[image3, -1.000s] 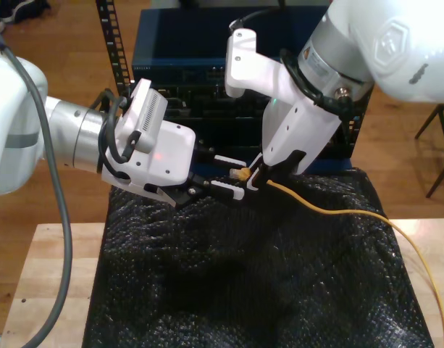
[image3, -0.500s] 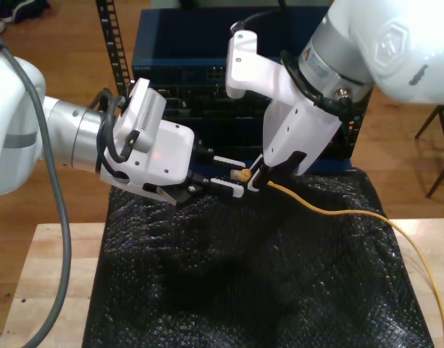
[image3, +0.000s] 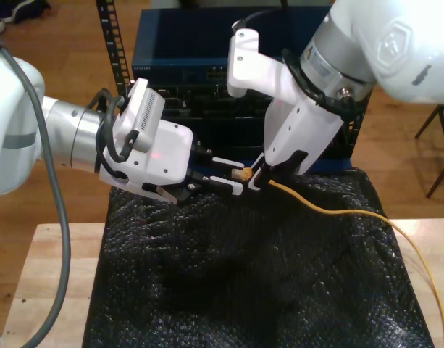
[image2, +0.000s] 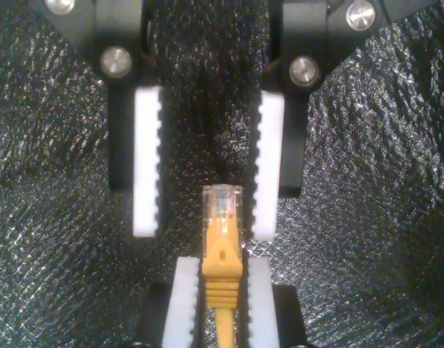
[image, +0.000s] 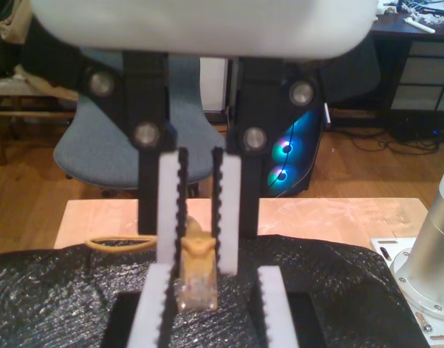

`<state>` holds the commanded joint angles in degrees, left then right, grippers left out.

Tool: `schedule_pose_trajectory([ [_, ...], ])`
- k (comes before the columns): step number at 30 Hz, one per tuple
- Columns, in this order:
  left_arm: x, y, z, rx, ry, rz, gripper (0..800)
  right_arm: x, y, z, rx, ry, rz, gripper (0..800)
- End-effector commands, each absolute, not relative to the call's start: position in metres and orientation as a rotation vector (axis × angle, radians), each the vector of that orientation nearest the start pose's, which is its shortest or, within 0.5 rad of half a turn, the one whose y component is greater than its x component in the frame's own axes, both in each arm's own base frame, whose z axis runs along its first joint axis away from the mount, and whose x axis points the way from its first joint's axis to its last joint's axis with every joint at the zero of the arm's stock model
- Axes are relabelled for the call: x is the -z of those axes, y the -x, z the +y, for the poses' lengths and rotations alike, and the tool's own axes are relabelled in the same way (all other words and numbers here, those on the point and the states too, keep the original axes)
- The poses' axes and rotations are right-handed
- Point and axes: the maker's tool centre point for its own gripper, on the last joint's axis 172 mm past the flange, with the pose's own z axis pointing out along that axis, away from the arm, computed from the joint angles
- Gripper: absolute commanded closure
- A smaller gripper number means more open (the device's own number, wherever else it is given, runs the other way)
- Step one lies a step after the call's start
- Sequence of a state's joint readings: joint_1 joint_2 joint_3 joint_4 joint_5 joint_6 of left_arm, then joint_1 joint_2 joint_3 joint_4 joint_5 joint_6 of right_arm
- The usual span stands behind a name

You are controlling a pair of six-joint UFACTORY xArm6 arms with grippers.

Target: Grab the cable and plug it in

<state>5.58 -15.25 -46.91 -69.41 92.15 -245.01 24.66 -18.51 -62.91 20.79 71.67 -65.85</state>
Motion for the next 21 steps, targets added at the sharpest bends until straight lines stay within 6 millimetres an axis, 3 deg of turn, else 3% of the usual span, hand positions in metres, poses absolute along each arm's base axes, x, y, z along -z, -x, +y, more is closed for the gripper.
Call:
schedule_pose_trajectory([
  [6,-0.349,-0.352,-0.221,-0.926,-1.381,-1.415,614,-0.342,-0.359,0.255,0.406,2.085,-1.931,797],
  [21,-0.366,-0.358,-0.227,-0.982,-1.35,-1.375,613,-0.343,-0.36,0.255,0.409,2.086,-1.929,796],
])
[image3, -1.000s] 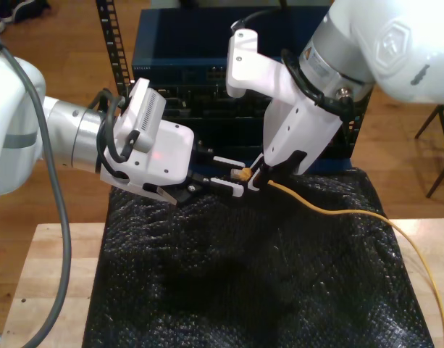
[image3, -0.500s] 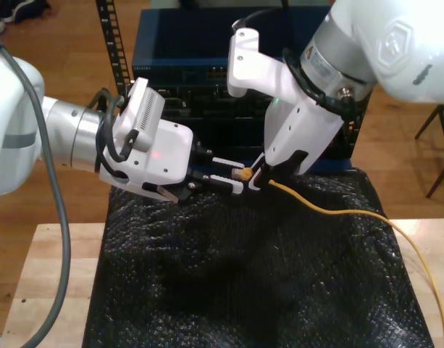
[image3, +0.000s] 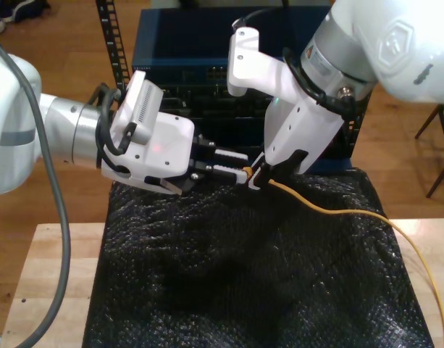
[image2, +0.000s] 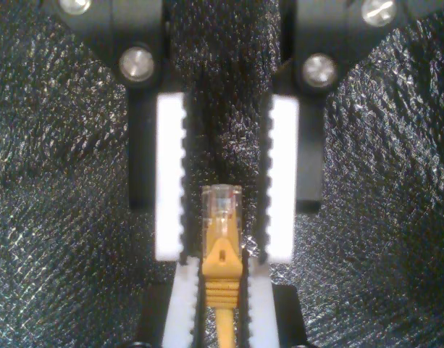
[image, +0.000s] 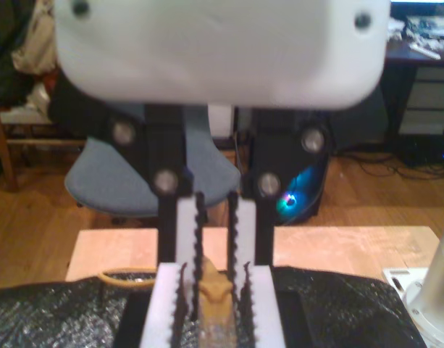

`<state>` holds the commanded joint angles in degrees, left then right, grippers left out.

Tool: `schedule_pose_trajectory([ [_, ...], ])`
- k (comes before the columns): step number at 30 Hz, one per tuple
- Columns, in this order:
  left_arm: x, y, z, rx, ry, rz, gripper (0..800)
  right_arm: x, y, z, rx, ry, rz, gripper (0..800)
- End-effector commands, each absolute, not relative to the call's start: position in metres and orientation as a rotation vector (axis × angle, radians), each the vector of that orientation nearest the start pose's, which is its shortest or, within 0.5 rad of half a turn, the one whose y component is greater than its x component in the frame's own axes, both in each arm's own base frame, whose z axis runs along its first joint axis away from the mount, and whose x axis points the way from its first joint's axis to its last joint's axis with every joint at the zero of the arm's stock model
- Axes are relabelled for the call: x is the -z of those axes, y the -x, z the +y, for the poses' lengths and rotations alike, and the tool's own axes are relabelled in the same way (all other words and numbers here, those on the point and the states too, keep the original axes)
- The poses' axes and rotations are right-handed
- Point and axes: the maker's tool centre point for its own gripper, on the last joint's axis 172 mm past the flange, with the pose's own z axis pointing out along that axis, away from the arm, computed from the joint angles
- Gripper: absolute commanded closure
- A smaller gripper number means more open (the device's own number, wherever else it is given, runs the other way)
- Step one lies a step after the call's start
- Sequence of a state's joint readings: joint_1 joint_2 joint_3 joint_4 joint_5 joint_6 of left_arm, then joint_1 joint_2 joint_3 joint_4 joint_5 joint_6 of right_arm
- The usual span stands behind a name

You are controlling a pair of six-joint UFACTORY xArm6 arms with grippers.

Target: Grab the cable and plug it in

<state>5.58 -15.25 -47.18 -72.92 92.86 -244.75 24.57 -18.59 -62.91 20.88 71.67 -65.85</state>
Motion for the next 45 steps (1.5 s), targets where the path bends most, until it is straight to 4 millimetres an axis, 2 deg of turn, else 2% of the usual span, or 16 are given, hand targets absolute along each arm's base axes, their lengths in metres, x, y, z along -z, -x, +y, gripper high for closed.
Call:
schedule_pose_trajectory([
  [13,-0.365,-0.358,-0.226,-0.978,-1.351,-1.375,613,-0.358,-0.363,0.254,0.459,2.087,-1.921,796],
  [24,-0.366,-0.358,-0.226,-0.98,-1.35,-1.378,616,-0.355,-0.361,0.253,0.45,2.087,-1.923,796],
  [29,-0.365,-0.37,-0.207,-1.015,-1.394,-1.342,616,-0.356,-0.361,0.253,0.455,2.088,-1.922,796],
  [45,-0.367,-0.362,-0.209,-0.998,-1.365,-1.336,614,-0.358,-0.36,0.254,0.46,2.086,-1.925,796],
])
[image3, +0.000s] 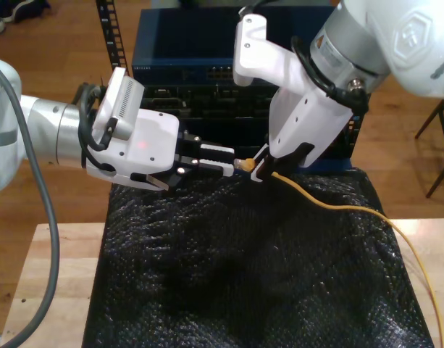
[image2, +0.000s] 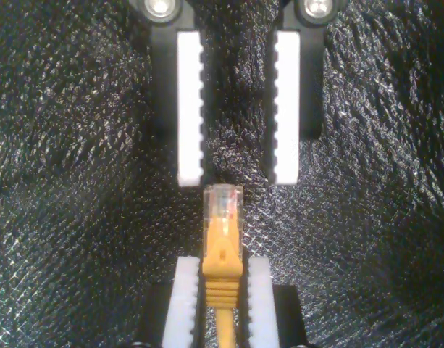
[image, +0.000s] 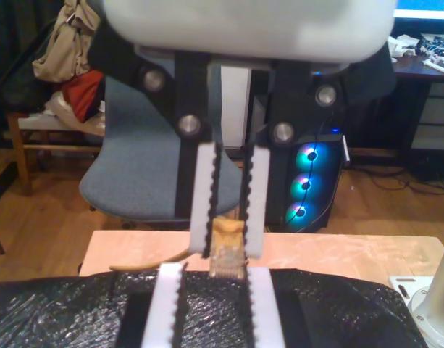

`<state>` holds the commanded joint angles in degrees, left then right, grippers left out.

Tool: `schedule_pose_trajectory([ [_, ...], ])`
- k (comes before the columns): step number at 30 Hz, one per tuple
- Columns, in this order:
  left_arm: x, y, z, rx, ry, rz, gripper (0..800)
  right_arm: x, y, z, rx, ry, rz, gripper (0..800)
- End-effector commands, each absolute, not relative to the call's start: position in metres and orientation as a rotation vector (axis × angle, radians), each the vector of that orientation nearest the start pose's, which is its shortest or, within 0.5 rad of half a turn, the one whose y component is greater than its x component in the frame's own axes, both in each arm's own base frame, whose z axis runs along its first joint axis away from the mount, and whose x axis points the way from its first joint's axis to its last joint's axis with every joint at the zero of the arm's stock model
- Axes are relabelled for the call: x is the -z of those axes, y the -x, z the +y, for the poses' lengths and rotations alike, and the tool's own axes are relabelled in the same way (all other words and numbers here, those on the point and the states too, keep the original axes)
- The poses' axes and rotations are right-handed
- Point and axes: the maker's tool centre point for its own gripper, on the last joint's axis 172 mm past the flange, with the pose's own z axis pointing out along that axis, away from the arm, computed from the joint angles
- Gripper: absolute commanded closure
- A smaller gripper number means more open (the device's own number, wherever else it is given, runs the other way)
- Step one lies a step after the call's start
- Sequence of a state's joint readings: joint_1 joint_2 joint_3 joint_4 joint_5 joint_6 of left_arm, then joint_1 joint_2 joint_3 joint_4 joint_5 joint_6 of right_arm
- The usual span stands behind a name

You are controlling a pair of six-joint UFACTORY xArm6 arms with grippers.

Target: Grab the cable and plug it in

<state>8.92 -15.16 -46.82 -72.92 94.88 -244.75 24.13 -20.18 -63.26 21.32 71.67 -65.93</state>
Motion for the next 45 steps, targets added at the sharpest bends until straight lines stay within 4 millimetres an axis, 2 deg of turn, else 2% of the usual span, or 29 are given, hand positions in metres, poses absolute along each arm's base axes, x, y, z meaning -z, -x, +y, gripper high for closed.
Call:
schedule_pose_trajectory([
  [22,-0.3671,-0.3592,-0.2116,-0.992,-1.35,-1.341,611,-0.3577,-0.3593,0.255,0.458,2.082,-1.926,796],
  [38,-0.3666,-0.3559,-0.2166,-0.981,-1.34,-1.346,638,-0.3578,-0.3597,0.2552,0.458,2.082,-1.926,796],
  [41,-0.3674,-0.3564,-0.2164,-0.985,-1.34,-1.35,661,-0.3578,-0.3597,0.2552,0.458,2.082,-1.926,796],
  [45,-0.3669,-0.3561,-0.2165,-0.984,-1.34,-1.349,731,-0.357,-0.3595,0.2551,0.456,2.082,-1.925,796],
])
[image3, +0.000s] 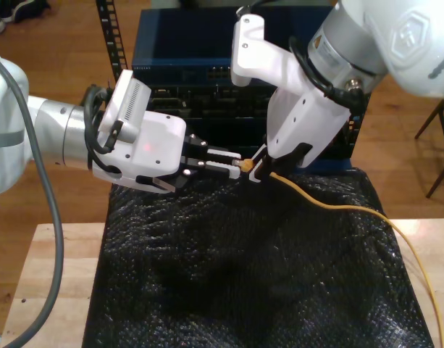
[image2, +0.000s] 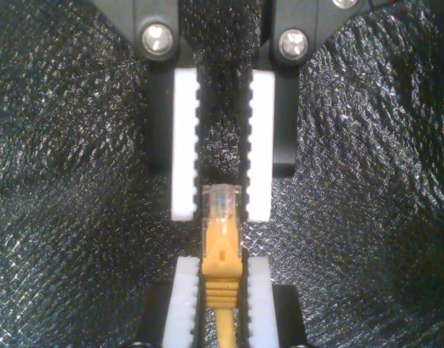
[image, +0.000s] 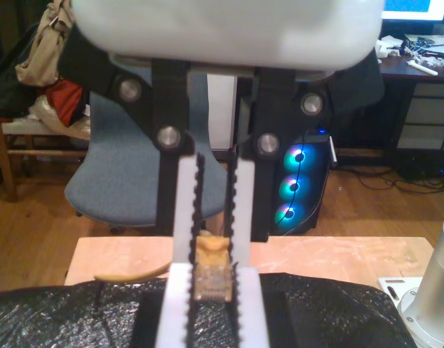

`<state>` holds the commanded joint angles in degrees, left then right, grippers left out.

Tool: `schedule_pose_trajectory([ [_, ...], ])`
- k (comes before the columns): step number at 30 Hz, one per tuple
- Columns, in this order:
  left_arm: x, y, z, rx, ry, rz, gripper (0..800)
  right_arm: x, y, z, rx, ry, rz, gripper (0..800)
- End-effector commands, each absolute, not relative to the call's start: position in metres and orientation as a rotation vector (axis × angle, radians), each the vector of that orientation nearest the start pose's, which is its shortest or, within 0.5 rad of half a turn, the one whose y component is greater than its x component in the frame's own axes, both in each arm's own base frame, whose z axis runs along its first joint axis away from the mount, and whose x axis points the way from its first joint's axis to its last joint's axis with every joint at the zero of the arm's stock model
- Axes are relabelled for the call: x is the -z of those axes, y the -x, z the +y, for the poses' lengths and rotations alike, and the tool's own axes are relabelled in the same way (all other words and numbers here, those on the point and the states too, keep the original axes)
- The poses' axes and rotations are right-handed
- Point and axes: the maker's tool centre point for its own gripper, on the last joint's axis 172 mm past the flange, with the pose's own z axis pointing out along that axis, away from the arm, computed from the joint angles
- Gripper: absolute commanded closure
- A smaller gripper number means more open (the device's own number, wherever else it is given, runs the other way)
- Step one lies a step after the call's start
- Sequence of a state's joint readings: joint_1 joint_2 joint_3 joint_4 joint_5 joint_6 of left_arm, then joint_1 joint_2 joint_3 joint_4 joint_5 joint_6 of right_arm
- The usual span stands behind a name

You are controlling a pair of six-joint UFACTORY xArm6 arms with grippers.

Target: Grab the cable and plug it in

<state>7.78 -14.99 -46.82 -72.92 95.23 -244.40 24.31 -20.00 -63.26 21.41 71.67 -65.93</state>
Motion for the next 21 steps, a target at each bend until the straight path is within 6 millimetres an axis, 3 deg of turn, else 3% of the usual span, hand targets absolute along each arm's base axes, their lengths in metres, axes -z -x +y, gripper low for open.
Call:
schedule_pose_trajectory([
  [6,-0.367,-0.356,-0.216,-0.985,-1.342,-1.348,795,-0.357,-0.359,0.255,0.456,2.082,-1.925,768],
  [8,-0.367,-0.356,-0.216,-0.982,-1.342,-1.346,798,-0.357,-0.359,0.256,0.455,2.079,-1.925,642],
  [11,-0.367,-0.356,-0.216,-0.98,-1.342,-1.347,798,-0.358,-0.358,0.258,0.459,2.07,-1.921,296],
  [14,-0.368,-0.354,-0.216,-0.976,-1.338,-1.345,798,-0.361,-0.359,0.256,0.468,2.074,-1.921,211],
  [17,-0.371,-0.354,-0.216,-0.975,-1.33,-1.347,798,-0.37,-0.361,0.254,0.495,2.071,-1.933,51],
  [21,-0.375,-0.347,-0.219,-0.948,-1.304,-1.336,798,-0.396,-0.364,0.244,0.581,2.084,-1.936,7],
])
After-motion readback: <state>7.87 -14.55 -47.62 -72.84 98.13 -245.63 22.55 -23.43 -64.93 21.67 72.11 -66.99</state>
